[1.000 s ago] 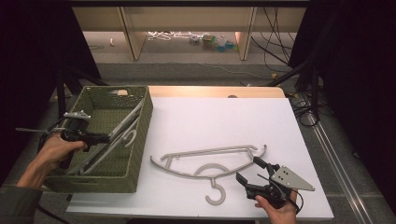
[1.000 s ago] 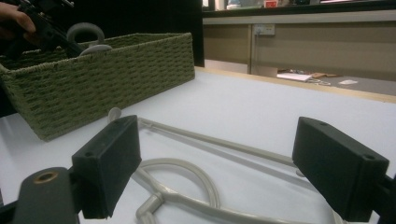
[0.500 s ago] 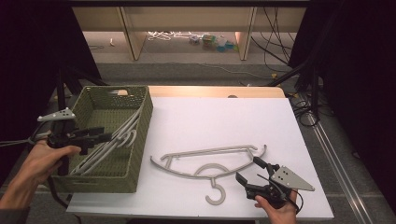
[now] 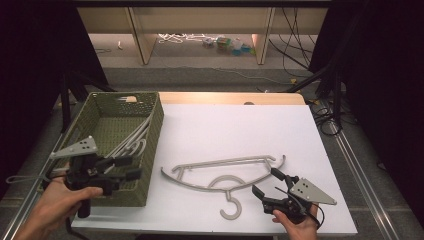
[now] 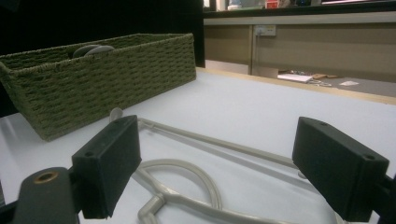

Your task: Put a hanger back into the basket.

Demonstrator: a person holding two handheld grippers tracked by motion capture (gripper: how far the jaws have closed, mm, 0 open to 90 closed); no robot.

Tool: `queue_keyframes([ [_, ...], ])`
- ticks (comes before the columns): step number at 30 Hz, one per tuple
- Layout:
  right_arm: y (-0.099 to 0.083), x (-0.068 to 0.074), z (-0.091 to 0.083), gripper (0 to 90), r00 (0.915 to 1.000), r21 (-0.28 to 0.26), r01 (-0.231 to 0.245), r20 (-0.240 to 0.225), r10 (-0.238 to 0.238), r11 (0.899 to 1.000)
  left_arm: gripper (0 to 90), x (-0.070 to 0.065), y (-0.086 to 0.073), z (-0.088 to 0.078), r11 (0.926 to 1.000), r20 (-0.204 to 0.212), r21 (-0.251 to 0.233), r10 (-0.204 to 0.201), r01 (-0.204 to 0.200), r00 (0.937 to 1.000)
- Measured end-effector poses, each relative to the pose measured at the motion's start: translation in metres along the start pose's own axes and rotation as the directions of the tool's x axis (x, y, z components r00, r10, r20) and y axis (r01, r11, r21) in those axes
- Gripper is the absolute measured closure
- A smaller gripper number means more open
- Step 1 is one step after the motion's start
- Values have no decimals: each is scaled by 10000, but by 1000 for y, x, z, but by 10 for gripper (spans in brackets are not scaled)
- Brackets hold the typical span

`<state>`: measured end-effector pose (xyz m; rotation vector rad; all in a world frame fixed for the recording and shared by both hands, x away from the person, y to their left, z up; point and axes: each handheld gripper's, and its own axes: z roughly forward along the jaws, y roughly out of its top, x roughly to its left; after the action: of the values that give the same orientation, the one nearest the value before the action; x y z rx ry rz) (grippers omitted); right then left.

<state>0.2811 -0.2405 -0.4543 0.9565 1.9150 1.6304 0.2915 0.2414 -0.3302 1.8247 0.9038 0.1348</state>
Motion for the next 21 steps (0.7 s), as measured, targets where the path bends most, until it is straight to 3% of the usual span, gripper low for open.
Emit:
queue_keyframes([
  [1,0,0,0,160,10000,-7,1,-3,-1,10000,351,-3,-1,2,9997,114,218,95,-97,9999],
  [2,0,0,0,160,10000,-7,-3,-4,3,10000,351,-7,-2,5,9998,163,35,173,-173,9997],
  [10,0,0,0,159,10000,10,1,-4,-1,10000,351,-32,-3,34,9978,729,326,560,-585,9958],
  [17,0,-1,1,160,9999,-148,154,-65,-155,9998,344,-40,2,67,9967,1006,317,711,-747,9924],
  [21,0,-1,1,160,9998,-161,166,-78,-167,9997,342,-45,6,85,9957,1441,444,739,-811,9868],
])
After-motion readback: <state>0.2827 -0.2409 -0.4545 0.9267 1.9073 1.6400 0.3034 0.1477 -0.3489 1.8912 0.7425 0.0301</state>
